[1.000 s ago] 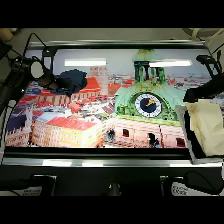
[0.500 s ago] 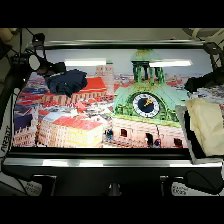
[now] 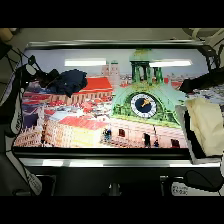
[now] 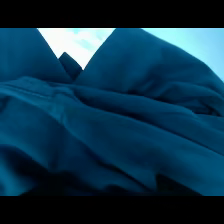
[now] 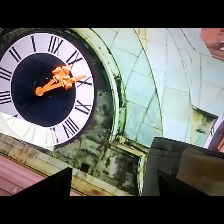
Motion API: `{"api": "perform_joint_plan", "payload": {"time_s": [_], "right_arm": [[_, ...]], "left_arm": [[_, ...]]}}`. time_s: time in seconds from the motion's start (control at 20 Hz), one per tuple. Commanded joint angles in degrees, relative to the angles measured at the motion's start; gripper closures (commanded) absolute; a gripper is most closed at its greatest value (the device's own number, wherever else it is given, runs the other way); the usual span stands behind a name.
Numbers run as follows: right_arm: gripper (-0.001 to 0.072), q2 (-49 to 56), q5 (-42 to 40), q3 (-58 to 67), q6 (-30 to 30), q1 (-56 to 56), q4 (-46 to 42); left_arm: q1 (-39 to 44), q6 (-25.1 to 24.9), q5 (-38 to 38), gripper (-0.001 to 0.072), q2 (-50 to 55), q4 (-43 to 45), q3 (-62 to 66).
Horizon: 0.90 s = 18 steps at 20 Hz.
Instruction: Fold the shirts.
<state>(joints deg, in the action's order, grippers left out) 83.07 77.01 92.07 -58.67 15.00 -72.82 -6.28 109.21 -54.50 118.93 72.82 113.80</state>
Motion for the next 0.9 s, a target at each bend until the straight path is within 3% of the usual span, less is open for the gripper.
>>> {"api": "perform_joint_plan", "payload": {"time_s": [0.0,0.1,0.15,0.35,0.45,0.55,0.65,0.85], "right_arm": [[0.0154,0.2,0.6,0.0,0.0,0.0,0.3],[0.0153,0.2,0.6,0.0,0.0,0.0,0.3],[0.0153,0.2,0.5,0.0,0.2,0.0,0.2],[0.0158,-0.4,-0.5,0.0,4.6,0.0,0.2],[0.017,-2.4,-0.8,0.2,4.5,0.0,0.3],[0.0175,-6.4,-1.8,0.2,4.5,0.0,0.2],[0.0234,-11.9,-3.4,0.2,4.5,0.0,0.3],[0.0232,-25.2,-3.4,0.2,4.4,0.0,0.3]], "left_arm": [[0.2,0.0,1.6,0.0134,3.8,-5.0,0.4],[0.6,-4.2,1.5,0.0634,3.7,-8.2,0.4],[0.7,-6.5,1.1,0.0683,3.3,-10.7,0.5],[1.2,-17.0,0.3,0.0685,-3.8,-15.7,2.3],[2.5,-26.0,0.3,0.0685,-12.6,-15.9,2.3],[4.9,-31.6,-1.2,0.0685,-22.6,-15.9,2.3],[8.5,-33.7,-2.4,0.0685,-32.0,-15.8,2.3],[17.8,-34.5,-4.3,0.0685,-44.9,-15.8,2.0]]}}
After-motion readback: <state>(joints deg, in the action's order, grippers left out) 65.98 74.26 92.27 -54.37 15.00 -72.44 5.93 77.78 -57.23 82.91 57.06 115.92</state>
